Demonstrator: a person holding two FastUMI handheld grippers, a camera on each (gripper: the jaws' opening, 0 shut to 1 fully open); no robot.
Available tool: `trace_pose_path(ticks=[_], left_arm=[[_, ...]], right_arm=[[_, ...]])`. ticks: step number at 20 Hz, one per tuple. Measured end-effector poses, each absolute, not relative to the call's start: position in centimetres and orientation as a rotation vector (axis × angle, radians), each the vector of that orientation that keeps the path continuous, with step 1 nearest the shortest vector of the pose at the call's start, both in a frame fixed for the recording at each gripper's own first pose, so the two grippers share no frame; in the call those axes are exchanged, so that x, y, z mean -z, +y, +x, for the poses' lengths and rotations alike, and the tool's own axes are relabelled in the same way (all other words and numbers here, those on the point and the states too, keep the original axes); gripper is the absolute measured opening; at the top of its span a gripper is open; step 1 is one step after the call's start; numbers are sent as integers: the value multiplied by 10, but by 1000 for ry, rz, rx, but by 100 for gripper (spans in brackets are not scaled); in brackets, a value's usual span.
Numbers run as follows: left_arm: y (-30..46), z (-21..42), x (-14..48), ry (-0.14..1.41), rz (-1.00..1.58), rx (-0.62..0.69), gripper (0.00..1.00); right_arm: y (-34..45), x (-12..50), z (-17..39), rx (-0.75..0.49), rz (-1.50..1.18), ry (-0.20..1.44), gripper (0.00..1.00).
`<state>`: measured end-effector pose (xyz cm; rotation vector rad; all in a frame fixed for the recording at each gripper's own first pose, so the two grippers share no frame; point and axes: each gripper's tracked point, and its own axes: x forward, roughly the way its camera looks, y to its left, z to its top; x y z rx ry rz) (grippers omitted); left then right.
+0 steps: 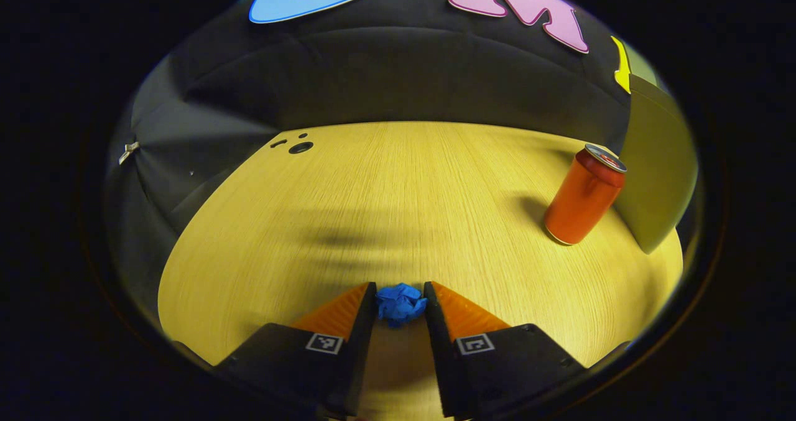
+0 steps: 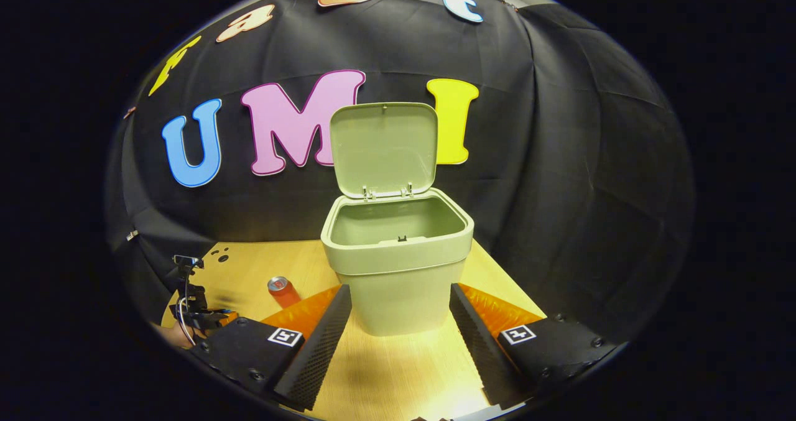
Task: Press the lid of the desktop garbage bin to open it, pick up the crumpled paper on the desktop and throw it into the bin, then pick up the pop can on the desktop and drop it into the bin, and finally close the garbage bin lid.
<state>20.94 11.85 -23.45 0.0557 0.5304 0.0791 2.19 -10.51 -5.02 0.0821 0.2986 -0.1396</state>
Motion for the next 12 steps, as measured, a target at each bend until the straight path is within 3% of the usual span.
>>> trace_pose_path(ticks=[3, 7, 8, 9, 12], left_arm=[[116, 209, 233, 534, 68, -72, 42], [112, 207, 222, 516, 87, -69, 37], [109, 206, 216, 509, 90, -62, 41], [106, 205, 209, 501, 93, -54, 37], [95, 205, 181, 457, 100, -30, 39]], right_arm=[[-104, 53, 22, 135, 78, 299, 99], [-109, 56, 23, 142, 82, 296, 99], [-110, 57, 23, 144, 89, 297, 99], [-113, 59, 23, 147, 96, 299, 99], [-118, 66, 22, 158, 111, 302, 99]])
